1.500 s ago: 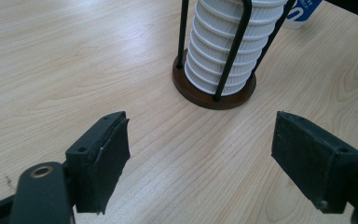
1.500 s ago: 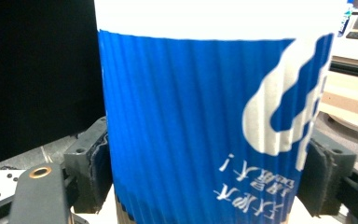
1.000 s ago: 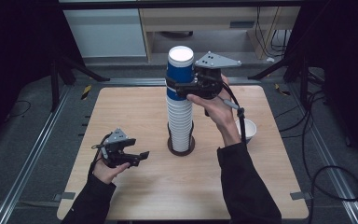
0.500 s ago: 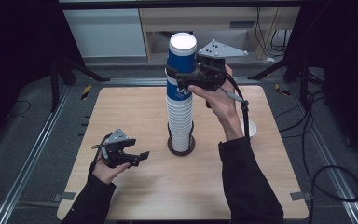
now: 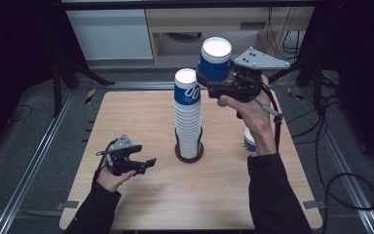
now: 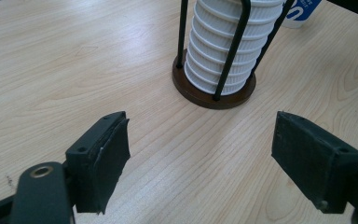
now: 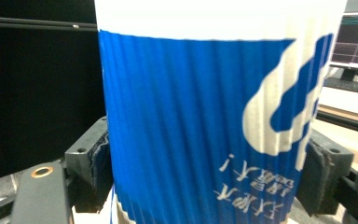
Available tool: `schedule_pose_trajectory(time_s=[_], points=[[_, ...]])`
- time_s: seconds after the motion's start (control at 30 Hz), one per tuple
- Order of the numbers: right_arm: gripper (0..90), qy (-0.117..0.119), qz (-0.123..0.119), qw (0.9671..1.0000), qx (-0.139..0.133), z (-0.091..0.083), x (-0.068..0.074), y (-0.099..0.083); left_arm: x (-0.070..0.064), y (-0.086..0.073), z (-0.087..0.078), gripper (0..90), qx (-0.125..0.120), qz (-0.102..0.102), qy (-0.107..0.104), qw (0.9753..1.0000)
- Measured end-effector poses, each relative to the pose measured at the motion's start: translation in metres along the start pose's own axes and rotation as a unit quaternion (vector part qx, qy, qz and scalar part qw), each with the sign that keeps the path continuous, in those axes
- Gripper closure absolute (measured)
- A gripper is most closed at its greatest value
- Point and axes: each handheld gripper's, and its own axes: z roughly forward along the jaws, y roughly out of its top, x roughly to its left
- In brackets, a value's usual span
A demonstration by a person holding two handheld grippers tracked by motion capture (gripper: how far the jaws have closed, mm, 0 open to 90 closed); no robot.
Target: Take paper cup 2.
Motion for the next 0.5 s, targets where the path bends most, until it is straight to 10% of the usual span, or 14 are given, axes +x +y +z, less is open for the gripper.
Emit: schedule_pose_trajectory(time_s=[0.5], points=[[20.7, -0.015, 0.022, 0.9994, 0.023, -0.041, -0.018, -0.047, -0.001, 0.000, 0.001, 18.4, 0.004, 0.003, 0.001, 1.0000]])
